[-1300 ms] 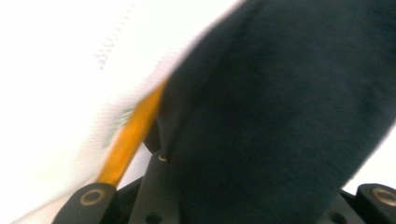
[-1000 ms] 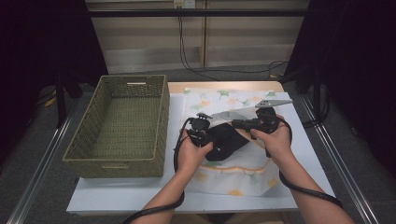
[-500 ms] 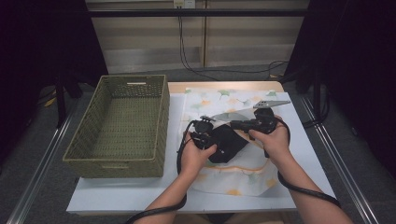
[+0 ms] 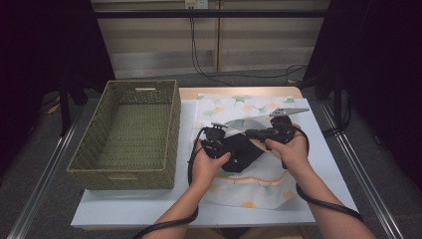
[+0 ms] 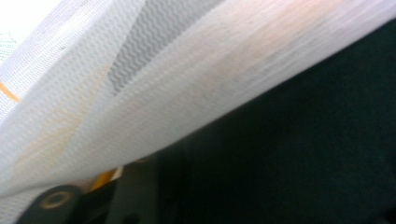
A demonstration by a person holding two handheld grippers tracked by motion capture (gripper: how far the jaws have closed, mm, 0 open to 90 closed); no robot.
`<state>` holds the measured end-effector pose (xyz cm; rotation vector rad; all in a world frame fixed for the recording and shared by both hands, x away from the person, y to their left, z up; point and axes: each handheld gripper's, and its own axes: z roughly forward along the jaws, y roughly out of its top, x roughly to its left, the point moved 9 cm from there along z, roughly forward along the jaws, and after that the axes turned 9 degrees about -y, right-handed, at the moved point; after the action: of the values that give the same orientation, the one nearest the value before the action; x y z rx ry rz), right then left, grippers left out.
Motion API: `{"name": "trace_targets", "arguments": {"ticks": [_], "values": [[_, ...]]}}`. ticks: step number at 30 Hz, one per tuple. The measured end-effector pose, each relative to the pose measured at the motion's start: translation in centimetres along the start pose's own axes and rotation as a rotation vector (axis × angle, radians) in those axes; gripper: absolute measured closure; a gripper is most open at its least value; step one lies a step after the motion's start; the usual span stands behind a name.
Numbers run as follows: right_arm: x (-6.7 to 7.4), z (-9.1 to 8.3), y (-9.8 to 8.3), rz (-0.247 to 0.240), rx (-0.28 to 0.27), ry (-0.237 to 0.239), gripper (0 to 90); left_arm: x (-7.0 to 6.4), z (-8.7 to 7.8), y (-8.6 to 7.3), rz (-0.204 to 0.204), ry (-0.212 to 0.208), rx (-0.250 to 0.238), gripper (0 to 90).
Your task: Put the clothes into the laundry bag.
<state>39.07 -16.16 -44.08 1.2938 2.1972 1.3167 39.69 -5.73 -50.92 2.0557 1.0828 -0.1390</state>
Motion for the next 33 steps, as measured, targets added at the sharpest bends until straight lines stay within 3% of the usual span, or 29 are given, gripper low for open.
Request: {"name": "trace_targets", "arguments": {"ticks": [4,8,10,13,17,18,19,21,22,24,26,27,29,31,32,33], "values": [[0.0,0.0,0.0,-0.001,0.005,-0.006,90.0,-0.3,-0.5,-0.1,0.043,-0.004,0.026,44.8],[0.0,-0.2,0.2,-0.007,-0.004,-0.008,90.0,-0.5,-1.0,-0.5,0.054,-0.016,0.066,35.9],[0.0,-0.3,0.2,-0.007,-0.004,-0.010,90.0,-0.6,-1.2,-0.9,0.057,-0.026,0.093,33.6],[-0.1,-0.2,0.0,-0.001,-0.002,-0.011,90.0,-0.8,-1.7,-0.9,0.061,-0.026,0.088,30.8],[-0.2,0.0,-0.2,0.009,0.001,-0.012,90.0,-0.3,-2.0,-1.6,0.069,-0.030,0.136,29.0],[-0.2,0.0,-0.2,0.001,0.002,-0.010,90.0,-0.2,-2.2,-1.6,0.077,-0.035,0.140,29.0],[-0.2,0.0,-0.1,0.000,0.004,-0.013,90.0,-0.3,-2.2,-1.5,0.048,-0.043,0.117,29.0],[-0.1,-0.1,0.1,0.000,0.004,-0.013,90.0,-0.2,-2.6,-1.4,0.048,-0.043,0.108,29.0],[-0.1,-0.1,0.1,-0.002,0.004,-0.012,90.0,0.1,-2.9,-1.5,0.061,-0.046,0.128,29.0],[-0.1,-0.1,0.2,-0.005,0.002,-0.015,90.0,0.1,-2.8,-1.8,0.042,-0.055,0.147,29.0],[0.0,-0.1,0.2,-0.001,0.003,-0.013,90.0,0.2,-2.7,-1.8,0.035,-0.037,0.133,29.5],[0.0,-0.1,0.2,-0.002,0.002,-0.013,90.0,0.2,-2.7,-2.0,0.052,-0.049,0.159,31.2],[0.0,-0.1,0.2,0.003,-0.001,-0.012,90.0,0.2,-2.6,-2.3,0.049,-0.057,0.176,33.3],[-0.1,0.0,0.1,0.002,0.000,-0.013,90.0,0.1,-2.4,-2.7,0.038,-0.062,0.189,39.7],[-0.1,-0.1,0.1,0.005,0.000,-0.016,90.0,0.2,-2.4,-2.9,0.049,-0.064,0.209,48.6],[-0.1,-0.1,0.2,0.005,-0.001,-0.015,90.0,0.0,-2.2,-2.9,0.032,-0.066,0.194,52.0]]}}
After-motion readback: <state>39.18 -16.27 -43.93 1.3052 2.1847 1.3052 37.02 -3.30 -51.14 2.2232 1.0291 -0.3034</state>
